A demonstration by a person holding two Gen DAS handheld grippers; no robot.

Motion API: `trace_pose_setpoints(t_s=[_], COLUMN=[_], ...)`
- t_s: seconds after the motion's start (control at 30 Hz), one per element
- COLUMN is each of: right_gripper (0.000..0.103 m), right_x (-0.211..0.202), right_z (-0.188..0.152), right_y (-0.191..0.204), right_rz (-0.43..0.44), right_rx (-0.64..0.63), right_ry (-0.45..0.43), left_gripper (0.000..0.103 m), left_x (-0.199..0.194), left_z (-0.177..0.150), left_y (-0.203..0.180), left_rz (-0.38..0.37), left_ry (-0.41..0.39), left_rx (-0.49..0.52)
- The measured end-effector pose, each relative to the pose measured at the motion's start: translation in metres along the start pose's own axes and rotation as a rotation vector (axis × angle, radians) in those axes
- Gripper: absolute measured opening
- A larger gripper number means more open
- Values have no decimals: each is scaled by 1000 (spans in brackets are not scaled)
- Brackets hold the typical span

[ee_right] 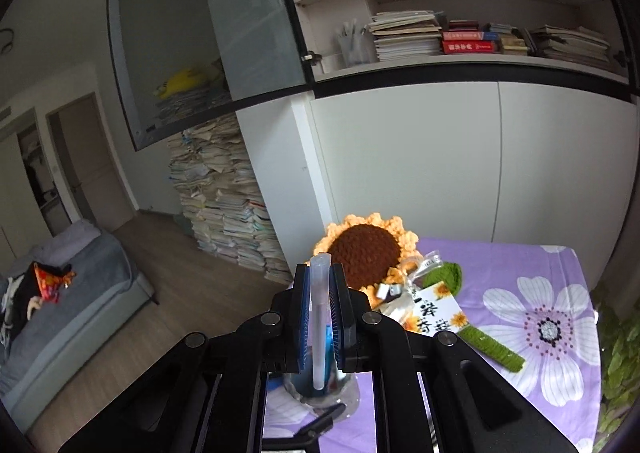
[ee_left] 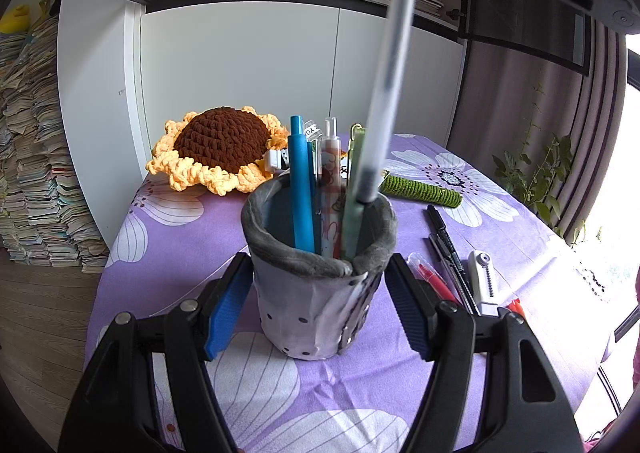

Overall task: Organize stationery
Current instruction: 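Lift the white pen and insert it into the held cup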

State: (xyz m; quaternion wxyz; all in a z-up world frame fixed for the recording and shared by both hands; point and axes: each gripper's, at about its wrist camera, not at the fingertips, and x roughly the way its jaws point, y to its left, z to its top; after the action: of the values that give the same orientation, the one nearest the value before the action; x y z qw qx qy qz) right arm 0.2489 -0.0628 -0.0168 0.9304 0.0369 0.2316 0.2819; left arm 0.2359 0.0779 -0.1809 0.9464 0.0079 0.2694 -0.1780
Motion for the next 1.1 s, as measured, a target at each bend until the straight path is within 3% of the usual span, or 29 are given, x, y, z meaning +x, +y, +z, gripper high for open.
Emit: trace_pose_setpoints(t_s=[0.57,1.1], right_gripper=[11,11], right_x=[52,47], right_z=[-54,-55], right_y=[-10,-23], right_rz=[-57,-16], right_rx=[-38,52], right_ry=[178,201], left_gripper=[68,68], left_x=[0,0], left_z=[0,1], left_y=[-1,-2], left_rz=[0,1], left_ry=[0,1], left_rx=[1,1])
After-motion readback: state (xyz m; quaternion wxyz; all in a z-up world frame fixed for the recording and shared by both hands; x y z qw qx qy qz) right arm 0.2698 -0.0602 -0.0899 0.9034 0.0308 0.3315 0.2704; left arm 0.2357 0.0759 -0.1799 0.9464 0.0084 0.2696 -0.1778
